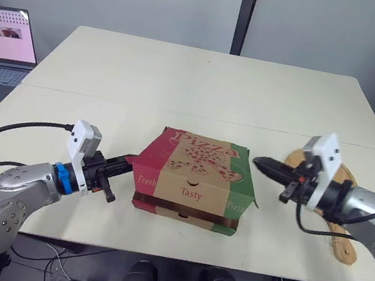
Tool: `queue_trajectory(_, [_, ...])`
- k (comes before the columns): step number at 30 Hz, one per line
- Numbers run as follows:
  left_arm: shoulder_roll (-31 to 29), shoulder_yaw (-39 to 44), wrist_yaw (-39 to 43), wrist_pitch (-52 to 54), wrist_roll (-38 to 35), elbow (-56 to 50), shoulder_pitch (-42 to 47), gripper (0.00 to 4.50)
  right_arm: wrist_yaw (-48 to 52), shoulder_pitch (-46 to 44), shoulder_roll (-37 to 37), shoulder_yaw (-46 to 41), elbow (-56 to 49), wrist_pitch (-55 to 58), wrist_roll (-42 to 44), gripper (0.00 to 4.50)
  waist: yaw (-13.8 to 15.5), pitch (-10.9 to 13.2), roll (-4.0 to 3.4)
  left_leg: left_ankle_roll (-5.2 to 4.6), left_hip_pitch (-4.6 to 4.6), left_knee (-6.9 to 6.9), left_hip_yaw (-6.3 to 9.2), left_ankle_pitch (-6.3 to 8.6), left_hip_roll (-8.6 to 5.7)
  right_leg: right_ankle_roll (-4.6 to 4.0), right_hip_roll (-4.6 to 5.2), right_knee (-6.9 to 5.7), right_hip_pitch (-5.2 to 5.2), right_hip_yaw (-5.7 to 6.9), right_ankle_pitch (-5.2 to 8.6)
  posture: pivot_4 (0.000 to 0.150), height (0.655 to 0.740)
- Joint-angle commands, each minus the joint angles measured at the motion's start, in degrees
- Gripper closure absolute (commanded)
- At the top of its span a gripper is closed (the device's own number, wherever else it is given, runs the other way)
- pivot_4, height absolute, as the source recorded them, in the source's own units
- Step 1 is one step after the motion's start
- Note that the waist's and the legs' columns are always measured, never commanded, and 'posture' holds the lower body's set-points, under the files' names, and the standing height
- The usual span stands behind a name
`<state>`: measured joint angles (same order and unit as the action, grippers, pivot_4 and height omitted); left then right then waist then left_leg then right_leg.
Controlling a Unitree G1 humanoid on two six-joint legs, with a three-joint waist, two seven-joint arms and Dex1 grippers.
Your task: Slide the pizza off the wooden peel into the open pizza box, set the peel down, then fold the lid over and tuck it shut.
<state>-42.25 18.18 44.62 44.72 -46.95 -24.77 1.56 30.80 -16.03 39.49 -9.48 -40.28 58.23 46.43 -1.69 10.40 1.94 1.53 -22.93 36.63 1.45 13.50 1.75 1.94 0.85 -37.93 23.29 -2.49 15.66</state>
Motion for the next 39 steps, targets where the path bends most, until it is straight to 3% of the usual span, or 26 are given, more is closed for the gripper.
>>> queue_trajectory(1, [-2.74, 0.78, 3.28, 0.0, -0.69, -1.6, -2.08, 3.91, -1.01, -0.62, 0.12, 0.65, -2.06, -0.19, 1.03, 4.5, 0.0, 0.0, 0.0, 0.0, 0.0, 0.0, -0.01, 0.0, -0.01, 0.0, 0.01, 0.01, 0.0, 0.0, 0.0, 0.15, 0.7325])
queue_trajectory(11, [-12.0, 4.91, 11.16, -0.24, 1.2, 2.45, -7.29, 0.77, 0.1, 1.63, 2.07, 4.45, -1.89, -2.68, -1.8, 4.5, 0.0, 0.03, -0.04, 0.0, 0.01, 0.0, -0.03, 0.0, 0.05, -0.21, 0.18, 0.0, 0.02, 0.01, 0.12, 0.15, 0.7325])
queue_trajectory(17, [-13.29, 12.23, 10.11, 1.59, -2.09, 10.91, -1.6, 0.77, 1.13, 2.64, 2.75, 5.55, -1.56, -4.28, -3.43, 4.5, 0.01, 0.04, -0.06, 0.0, 0.02, 0.01, -0.01, 0.0, 0.08, -0.25, 0.21, 0.0, 0.03, 0.07, 0.15, 0.15, 0.7325])
queue_trajectory(22, [-14.03, 7.18, 9.94, 4.01, -4.64, 8.96, 9.71, 1.99, 2.43, 3.47, 3.76, 7.96, -1.5, -5.89, -5.78, 4.5, 0.4, 0.02, -0.02, 0.0, -0.03, 0.03, 0.01, 0.0, -0.01, -0.07, 0.21, 0.02, 0.0, 0.11, 0.05, 0.15, 0.7325])
queue_trajectory(30, [-10.05, -17.65, 18.34, -4.81, 8.3, 9.14, 25.75, 4.47, 4.28, 2.48, 4.56, 8.46, -0.2, -9.08, -8.72, 4.5, 0.2, 0.03, -0.03, 0.0, -0.03, 0.04, -0.08, 0.0, -0.2, 0.14, 0.11, 0.05, -0.01, 0.02, -0.05, 0.15, 0.7325])
queue_trajectory(35, [-7.82, -24.02, 22.06, -8.21, 13.57, 13.09, 29.95, 4.47, 6.96, 3.88, 8.85, -0.05, 0.57, -7.92, -6.22, 4.5, -0.09, 0.04, -0.06, 0.0, -0.02, 0.03, -0.06, 0.0, -0.15, 0.11, -0.1, -0.02, 0.02, 0.0, -0.05, 0.15, 0.7325])
queue_trajectory(39, [-6.75, -25.1, 23.31, -9.29, 15.0, 14.14, 30.65, 4.47, 11.02, 9.38, 14.37, -0.87, 1.07, -10.48, -9.53, 4.5, 0.06, 0.04, -0.05, 0.0, -0.04, 0.04, -0.01, 0.0, -0.1, 0.11, -0.16, -0.02, 0.02, 0.03, -0.04, 0.15, 0.7325])
